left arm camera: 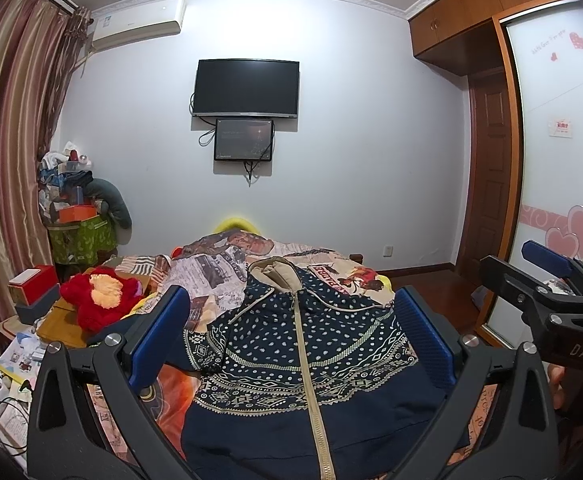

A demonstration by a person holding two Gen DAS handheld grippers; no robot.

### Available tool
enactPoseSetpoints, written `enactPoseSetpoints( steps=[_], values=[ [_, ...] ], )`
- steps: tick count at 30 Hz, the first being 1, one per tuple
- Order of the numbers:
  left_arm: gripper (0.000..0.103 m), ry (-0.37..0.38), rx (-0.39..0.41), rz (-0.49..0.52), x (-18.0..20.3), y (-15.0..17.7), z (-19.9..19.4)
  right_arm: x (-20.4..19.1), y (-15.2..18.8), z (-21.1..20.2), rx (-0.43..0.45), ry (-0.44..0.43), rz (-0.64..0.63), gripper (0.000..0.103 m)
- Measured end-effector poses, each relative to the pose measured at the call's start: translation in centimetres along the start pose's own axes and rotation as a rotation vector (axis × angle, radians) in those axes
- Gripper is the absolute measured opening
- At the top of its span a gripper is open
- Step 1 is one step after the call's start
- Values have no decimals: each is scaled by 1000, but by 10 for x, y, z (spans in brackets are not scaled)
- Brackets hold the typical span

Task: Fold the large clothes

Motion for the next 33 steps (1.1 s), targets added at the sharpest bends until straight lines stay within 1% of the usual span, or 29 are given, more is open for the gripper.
enactPoseSetpoints(
  steps=[13,21,27,33],
  values=[
    [103,0,-2,1,1,1,0,1,2,1,-2,0,0,103],
    [103,-8,-20,-11,-7,5,7,2,12,11,-26,1,2,103],
    [103,-25,-26,17,-25,3,27,5,20,29,-44,4,-2,103],
    [103,-67,-65,40,-65,7,73,16,35,73,-82,1,26,103]
  ],
)
Point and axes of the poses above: each gripper's, at about its wrist camera, not at the fingertips, and z roughly the way its jaws point, x to its right, y to its underside, the point moved 10 cm from there along z, roughly the way its jaws point, and after that the axes turned 12 degrees about x, right-handed, at the moved point
